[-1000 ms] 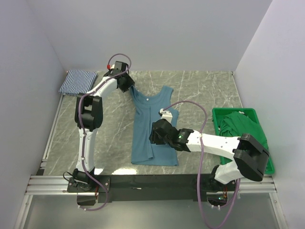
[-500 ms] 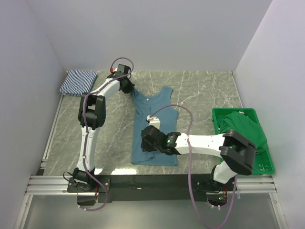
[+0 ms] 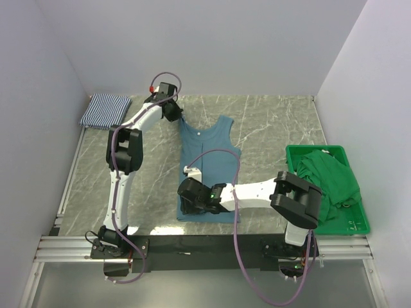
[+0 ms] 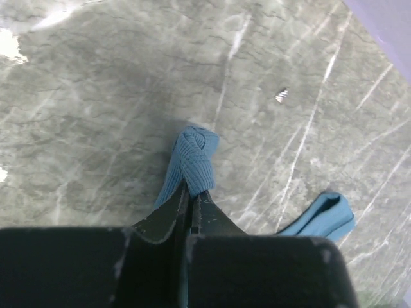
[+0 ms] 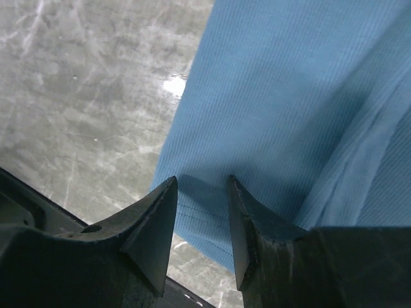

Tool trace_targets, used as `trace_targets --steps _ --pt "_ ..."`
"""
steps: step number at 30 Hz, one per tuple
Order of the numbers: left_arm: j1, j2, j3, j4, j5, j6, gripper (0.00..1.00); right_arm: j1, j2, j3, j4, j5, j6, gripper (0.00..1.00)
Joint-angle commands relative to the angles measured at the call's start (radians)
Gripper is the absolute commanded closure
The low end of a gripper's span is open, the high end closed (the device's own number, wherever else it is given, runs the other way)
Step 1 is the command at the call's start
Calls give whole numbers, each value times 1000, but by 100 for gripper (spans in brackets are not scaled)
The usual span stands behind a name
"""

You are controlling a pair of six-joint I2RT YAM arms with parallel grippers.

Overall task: Fold and stack the tank tops
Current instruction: Fold the tank top

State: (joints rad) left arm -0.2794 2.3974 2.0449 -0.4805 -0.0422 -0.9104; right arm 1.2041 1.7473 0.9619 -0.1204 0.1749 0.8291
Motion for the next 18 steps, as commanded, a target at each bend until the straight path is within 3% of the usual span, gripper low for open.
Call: trace_targets --steps 1,10,18 --pt "-17 -26 67 14 13 27 99 14 -8 -21 51 -15 19 55" --pt "-38 48 133 0 24 38 99 28 -16 -38 79 -48 10 55" --pt "-50 109 155 20 60 50 88 29 1 0 61 -48 7 55"
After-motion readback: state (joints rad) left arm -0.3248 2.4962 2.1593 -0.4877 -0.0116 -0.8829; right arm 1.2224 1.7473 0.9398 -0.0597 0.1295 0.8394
